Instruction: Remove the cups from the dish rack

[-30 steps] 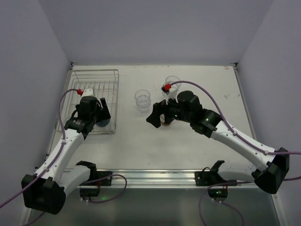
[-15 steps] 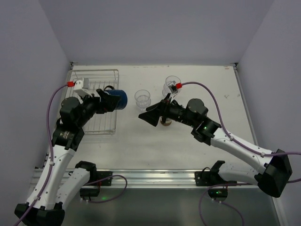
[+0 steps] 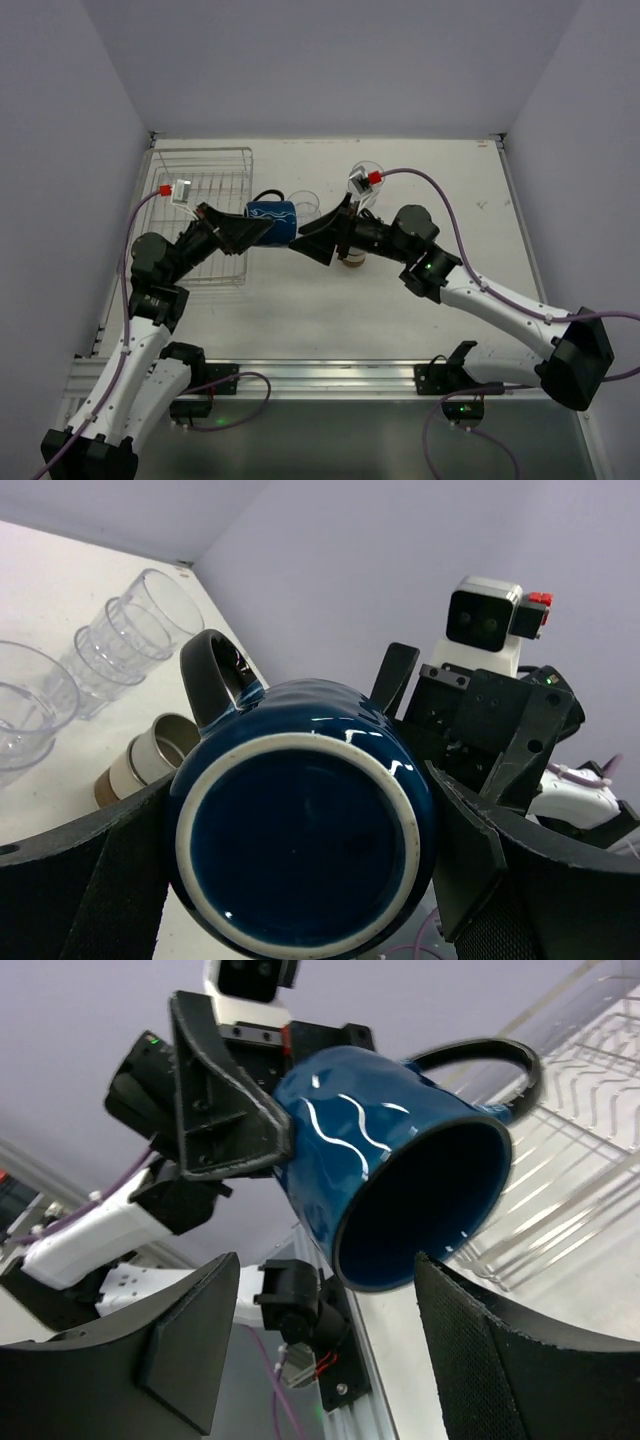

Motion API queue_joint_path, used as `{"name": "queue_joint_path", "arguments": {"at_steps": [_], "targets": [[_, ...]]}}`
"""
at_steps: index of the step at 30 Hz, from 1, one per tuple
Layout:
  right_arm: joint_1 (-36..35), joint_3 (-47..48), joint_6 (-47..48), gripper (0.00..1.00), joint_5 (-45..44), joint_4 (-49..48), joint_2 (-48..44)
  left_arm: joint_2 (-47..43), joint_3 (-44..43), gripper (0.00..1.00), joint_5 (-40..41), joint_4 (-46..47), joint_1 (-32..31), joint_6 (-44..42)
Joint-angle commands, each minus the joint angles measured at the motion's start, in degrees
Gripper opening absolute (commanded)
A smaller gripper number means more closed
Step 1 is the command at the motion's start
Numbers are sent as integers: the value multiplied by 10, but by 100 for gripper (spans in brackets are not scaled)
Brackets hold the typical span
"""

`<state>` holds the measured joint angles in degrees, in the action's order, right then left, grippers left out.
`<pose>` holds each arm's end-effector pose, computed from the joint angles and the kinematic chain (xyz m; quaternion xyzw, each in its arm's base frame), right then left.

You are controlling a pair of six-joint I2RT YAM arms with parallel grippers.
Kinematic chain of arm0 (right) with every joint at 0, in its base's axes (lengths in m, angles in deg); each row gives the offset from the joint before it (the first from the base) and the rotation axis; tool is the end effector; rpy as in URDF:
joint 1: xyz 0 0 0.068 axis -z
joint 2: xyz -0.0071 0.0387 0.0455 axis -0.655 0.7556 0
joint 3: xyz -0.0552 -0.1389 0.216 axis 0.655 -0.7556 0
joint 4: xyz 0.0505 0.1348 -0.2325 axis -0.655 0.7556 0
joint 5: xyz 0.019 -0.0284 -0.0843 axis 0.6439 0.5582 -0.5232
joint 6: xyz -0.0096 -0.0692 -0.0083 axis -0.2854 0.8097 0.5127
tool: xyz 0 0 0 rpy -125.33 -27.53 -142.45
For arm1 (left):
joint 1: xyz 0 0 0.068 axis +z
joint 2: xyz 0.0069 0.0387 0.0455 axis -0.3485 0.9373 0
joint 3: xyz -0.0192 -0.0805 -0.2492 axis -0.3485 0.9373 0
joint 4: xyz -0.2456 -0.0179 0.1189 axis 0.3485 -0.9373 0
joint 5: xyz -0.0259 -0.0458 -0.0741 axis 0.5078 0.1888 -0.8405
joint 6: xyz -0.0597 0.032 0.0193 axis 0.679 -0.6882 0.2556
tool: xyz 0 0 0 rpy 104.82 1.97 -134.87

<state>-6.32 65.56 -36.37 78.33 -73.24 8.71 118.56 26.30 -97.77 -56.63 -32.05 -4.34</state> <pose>0.1925 0.2443 0.3446 -0.1986 0.6272 0.6187 0.4294 0.1921 -0.0741 0.3356 -0.0186 0.6482 -0.5810 0.4918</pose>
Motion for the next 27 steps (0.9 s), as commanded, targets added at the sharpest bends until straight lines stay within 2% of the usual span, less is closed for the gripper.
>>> {"name": "queue_joint_path", "arguments": {"at_steps": [1, 5, 6, 9, 15, 17, 19, 20, 22, 23, 24, 25, 26, 27], "targets": [[0, 47, 4, 72, 52, -45, 23, -11, 10, 37, -25, 121, -6, 84], [0, 79, -16, 66, 82, -55, 66, -1, 32, 37, -9, 169, -15, 121], [-1, 80, -22, 60, 88, -63, 73, 2, 36, 37, -6, 180, -17, 130], [-1, 84, -39, 53, 101, -90, 95, 10, 46, 37, 15, 211, -28, 152], [-1, 87, -54, 47, 116, -126, 112, 1, 65, 37, 68, 229, -51, 175], [-1, 89, -66, 42, 125, -135, 120, 3, 76, 37, 77, 238, -58, 179], [-1, 94, -79, 34, 131, -143, 126, 5, 83, 38, 82, 239, -67, 180], [-1, 94, -84, 23, 136, -150, 133, 8, 86, 38, 83, 240, -69, 180], [-1, 88, -101, 13, 136, -171, 134, 10, 89, 40, 83, 240, -72, 179], [-1, 84, -103, 5, 136, -172, 134, 11, 89, 41, 83, 239, -73, 176], [-1, 81, -104, 0, 129, -170, 127, 11, 86, 48, 83, 236, -73, 173], [-1, 76, -103, 0, 124, -169, 122, 10, 77, 53, 84, 221, -73, 158], [-1, 64, -100, 0, 119, -168, 114, 10, 69, 65, 85, 205, -73, 144], [-1, 56, -96, 0, 106, -162, 93, 9, 58, 73, 86, 186, -73, 128]]}}
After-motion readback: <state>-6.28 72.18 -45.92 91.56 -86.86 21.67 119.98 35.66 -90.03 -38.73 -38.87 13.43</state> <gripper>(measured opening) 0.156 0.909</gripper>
